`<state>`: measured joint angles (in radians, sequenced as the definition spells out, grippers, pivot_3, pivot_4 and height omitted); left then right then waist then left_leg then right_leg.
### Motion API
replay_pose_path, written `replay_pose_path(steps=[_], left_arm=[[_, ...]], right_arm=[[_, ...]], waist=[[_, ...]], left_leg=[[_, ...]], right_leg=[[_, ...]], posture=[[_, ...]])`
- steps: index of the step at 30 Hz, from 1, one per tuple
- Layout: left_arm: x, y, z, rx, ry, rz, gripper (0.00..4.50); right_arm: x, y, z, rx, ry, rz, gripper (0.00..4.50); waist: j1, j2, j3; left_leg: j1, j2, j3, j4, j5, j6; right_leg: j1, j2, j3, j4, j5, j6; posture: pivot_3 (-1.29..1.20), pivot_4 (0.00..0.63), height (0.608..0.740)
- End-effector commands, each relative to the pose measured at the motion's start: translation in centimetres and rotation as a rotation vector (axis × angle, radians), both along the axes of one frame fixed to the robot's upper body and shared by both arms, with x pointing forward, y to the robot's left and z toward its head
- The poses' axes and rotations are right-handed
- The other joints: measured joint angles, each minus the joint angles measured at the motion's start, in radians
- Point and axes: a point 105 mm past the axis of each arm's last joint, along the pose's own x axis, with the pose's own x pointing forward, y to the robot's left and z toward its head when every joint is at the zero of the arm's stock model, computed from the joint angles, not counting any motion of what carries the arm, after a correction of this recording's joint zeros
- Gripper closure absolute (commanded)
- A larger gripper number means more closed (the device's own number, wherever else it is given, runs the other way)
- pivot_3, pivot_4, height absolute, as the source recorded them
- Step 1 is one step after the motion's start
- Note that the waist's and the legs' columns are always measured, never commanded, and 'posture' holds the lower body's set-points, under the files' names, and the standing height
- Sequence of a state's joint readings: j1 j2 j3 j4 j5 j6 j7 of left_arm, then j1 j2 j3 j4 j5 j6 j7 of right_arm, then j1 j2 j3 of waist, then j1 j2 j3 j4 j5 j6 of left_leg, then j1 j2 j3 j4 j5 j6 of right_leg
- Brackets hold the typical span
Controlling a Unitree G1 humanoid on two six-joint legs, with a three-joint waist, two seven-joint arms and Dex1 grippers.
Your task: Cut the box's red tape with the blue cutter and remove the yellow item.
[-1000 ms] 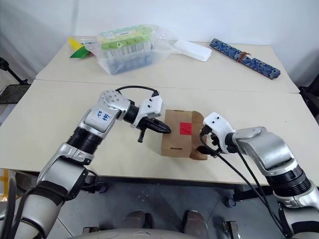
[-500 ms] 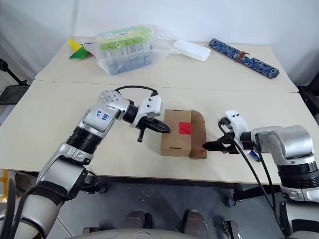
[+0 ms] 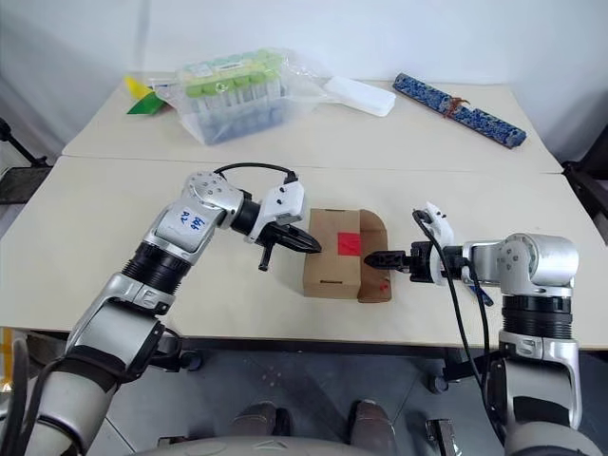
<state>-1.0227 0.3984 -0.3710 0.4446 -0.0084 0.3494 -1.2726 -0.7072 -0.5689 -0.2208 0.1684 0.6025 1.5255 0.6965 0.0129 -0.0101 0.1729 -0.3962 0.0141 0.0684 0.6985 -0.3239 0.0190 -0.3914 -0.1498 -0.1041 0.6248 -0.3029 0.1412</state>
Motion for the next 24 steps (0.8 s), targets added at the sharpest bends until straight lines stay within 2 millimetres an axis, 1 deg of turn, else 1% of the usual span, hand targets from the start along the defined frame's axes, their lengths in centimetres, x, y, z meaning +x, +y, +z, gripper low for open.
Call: replay_pose_path(steps=[1, 10, 11, 13, 16, 17, 18, 19, 24], left_arm=[[0.2, 1.1, -2.7, 0.096, 0.052, 0.055, 4.50], [0.3, 1.1, -2.6, 0.101, 0.048, 0.056, 4.50], [0.3, 1.2, -2.6, 0.102, 0.047, 0.057, 4.50], [0.3, 1.2, -2.6, 0.101, 0.047, 0.060, 4.50], [0.3, 1.2, -2.6, 0.101, 0.046, 0.061, 4.50], [0.3, 1.2, -2.6, 0.100, 0.046, 0.061, 4.50], [0.3, 1.2, -2.6, 0.100, 0.046, 0.061, 4.50], [0.3, 1.2, -2.6, 0.100, 0.046, 0.061, 4.50], [0.4, 1.3, -2.8, 0.101, 0.046, 0.064, 4.50]], right_arm=[[0.1, 0.8, -0.4, 0.044, 0.025, 0.009, 0.10], [-0.1, 1.4, -1.5, 0.049, 0.058, 0.026, 0.10], [-0.1, 1.3, -1.5, 0.050, 0.055, 0.027, 0.27], [-0.1, 1.3, -1.5, 0.054, 0.050, 0.024, 0.70], [-0.2, 1.2, -1.6, 0.049, 0.051, 0.024, 1.70], [-0.3, 1.3, -1.7, 0.046, 0.051, 0.026, 1.97], [-0.3, 1.3, -1.8, 0.043, 0.051, 0.028, 2.39], [-0.3, 1.3, -1.8, 0.041, 0.050, 0.030, 2.67], [-0.2, 1.1, -1.5, 0.013, 0.027, 0.018, 4.43]], waist=[[-0.006, 0.000, 0.000], [-0.014, 0.000, 0.000], [-0.014, 0.000, 0.000], [-0.014, 0.000, 0.000], [-0.014, 0.000, 0.000], [-0.014, 0.000, 0.000], [-0.014, 0.000, 0.000], [-0.014, 0.000, 0.000], [-0.014, 0.001, 0.000]], left_leg=[[0.000, 0.000, 0.000, 0.000, 0.000, 0.000], [0.002, 0.000, 0.000, -0.001, 0.000, 0.000], [0.002, 0.000, 0.000, -0.001, 0.000, 0.000], [0.002, 0.000, 0.000, -0.001, 0.000, 0.000], [0.002, 0.000, 0.000, -0.001, 0.000, 0.000], [0.002, 0.000, 0.000, -0.001, 0.000, 0.000], [0.002, 0.000, 0.000, -0.001, 0.000, 0.000], [0.002, 0.000, 0.000, -0.001, 0.000, 0.000], [0.002, 0.001, 0.000, -0.001, 0.000, 0.000]], right_leg=[[0.000, 0.000, 0.000, 0.000, 0.000, 0.000], [0.001, 0.000, 0.001, 0.001, 0.000, 0.000], [0.001, 0.000, 0.001, 0.001, 0.000, 0.000], [0.001, 0.000, 0.001, 0.001, 0.000, 0.000], [0.001, 0.000, 0.001, 0.001, 0.000, 0.000], [0.001, 0.000, 0.001, 0.001, 0.000, 0.000], [0.001, 0.000, 0.001, 0.001, 0.000, 0.000], [0.001, 0.000, 0.001, 0.001, 0.000, 0.000], [0.001, -0.001, 0.001, 0.001, 0.000, 0.000]], posture=[[0.00, 0.150, 0.740], [0.00, 0.150, 0.740], [0.00, 0.150, 0.740], [0.00, 0.150, 0.740], [0.00, 0.150, 0.740], [0.00, 0.150, 0.740], [0.00, 0.150, 0.740], [0.00, 0.150, 0.740], [0.00, 0.150, 0.740]])
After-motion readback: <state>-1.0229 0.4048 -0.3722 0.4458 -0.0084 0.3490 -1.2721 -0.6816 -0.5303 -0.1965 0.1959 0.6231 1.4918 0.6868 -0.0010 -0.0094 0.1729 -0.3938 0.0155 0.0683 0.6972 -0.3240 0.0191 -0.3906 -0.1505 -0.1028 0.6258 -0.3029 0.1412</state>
